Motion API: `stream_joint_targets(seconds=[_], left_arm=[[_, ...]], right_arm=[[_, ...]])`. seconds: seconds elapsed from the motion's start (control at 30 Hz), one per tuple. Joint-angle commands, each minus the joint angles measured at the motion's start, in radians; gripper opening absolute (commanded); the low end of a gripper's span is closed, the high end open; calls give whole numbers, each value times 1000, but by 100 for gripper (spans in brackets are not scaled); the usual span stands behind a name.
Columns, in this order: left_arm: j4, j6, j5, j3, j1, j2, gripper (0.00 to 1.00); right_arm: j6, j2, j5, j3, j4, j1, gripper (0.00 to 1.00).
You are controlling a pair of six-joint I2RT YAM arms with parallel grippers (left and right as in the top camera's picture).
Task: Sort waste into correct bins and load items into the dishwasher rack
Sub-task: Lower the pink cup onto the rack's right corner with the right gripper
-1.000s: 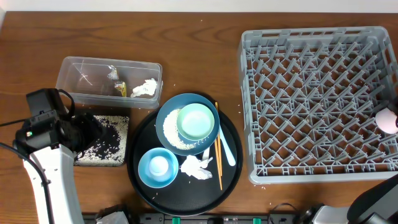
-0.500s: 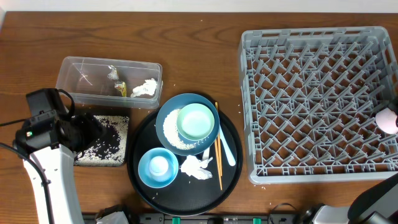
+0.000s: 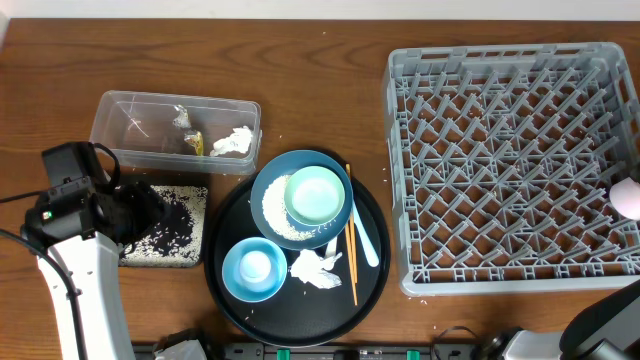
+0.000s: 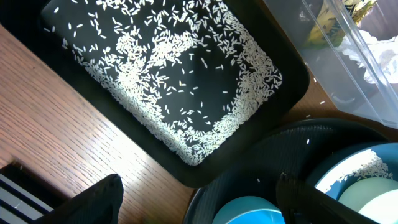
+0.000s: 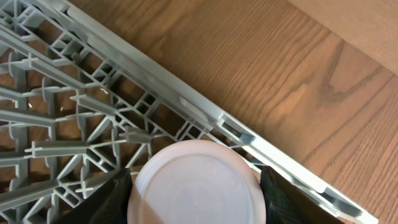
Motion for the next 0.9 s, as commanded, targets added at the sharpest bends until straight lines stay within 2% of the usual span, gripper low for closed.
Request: stream_joint_targets(seconds=[0.0, 0.1, 0.17, 0.5, 0.7, 0.87], left_arm=[[2, -14, -8, 3, 5, 6, 80], [1, -14, -8, 3, 5, 6, 80], [1, -14, -8, 3, 5, 6, 80], [1, -14, -8, 3, 5, 6, 80], [2, -14, -8, 3, 5, 6, 80], [1, -14, -8, 3, 5, 6, 80]], right_arm=[[3, 10, 13, 21, -5, -12, 50], [3, 10, -11, 21, -5, -12, 56], [3, 10, -13, 21, -5, -11, 56], [3, 10, -74, 21, 33, -11, 45], [2, 10, -80, 21, 36, -11, 45], [-5, 11, -75, 21, 36, -11, 48]])
